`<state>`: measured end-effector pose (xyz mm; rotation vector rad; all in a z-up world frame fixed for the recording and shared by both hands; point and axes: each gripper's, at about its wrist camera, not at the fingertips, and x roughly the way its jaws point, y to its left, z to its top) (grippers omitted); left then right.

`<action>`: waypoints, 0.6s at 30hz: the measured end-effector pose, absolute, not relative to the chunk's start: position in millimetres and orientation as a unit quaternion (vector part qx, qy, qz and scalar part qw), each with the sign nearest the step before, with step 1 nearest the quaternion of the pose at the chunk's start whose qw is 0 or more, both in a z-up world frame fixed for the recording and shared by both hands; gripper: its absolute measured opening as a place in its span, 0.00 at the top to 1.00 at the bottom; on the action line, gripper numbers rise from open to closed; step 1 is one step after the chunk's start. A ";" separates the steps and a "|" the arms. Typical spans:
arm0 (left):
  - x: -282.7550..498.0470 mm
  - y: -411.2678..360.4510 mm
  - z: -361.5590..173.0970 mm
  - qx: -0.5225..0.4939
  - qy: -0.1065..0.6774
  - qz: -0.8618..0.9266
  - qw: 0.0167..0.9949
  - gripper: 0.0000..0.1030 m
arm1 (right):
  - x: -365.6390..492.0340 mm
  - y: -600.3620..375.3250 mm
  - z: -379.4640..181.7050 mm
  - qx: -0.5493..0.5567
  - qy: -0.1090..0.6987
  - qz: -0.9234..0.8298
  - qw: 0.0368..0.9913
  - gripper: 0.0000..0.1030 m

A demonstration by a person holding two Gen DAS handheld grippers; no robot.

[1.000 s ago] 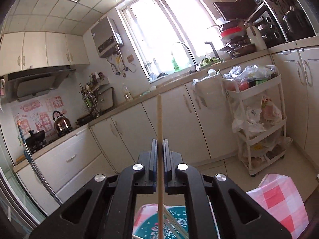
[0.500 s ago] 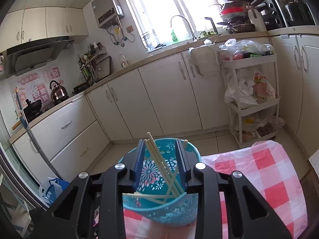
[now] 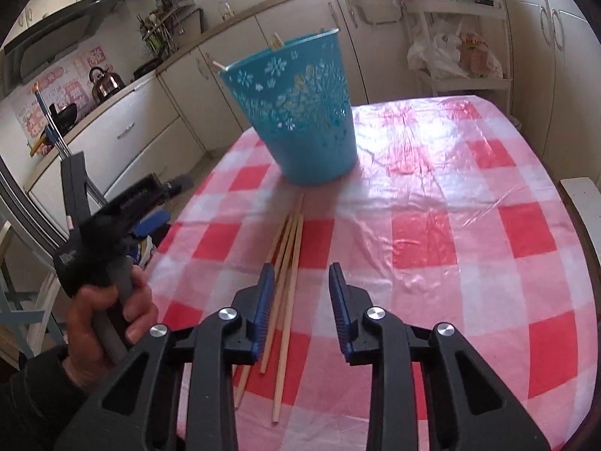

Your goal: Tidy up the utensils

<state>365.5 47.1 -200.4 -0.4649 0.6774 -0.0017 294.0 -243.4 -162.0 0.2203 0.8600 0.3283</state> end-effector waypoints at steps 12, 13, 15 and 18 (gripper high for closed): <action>321.7 29.0 -205.1 -0.169 0.377 -0.025 0.910 0.25 | 320.0 -195.5 -195.8 -0.003 0.466 0.147 0.872 0.90; 321.6 27.1 -205.4 -0.165 0.381 -0.027 0.909 0.25 | 319.2 -196.5 -197.7 -0.008 0.467 0.143 0.873 0.93; 322.7 21.6 -205.4 -0.154 0.388 -0.033 0.908 0.25 | 316.4 -204.8 -196.0 -0.001 0.470 0.130 0.873 0.94; 325.6 11.4 -203.3 -0.131 0.395 -0.039 0.908 0.24 | 311.1 -224.8 -193.7 0.026 0.478 0.108 0.872 0.94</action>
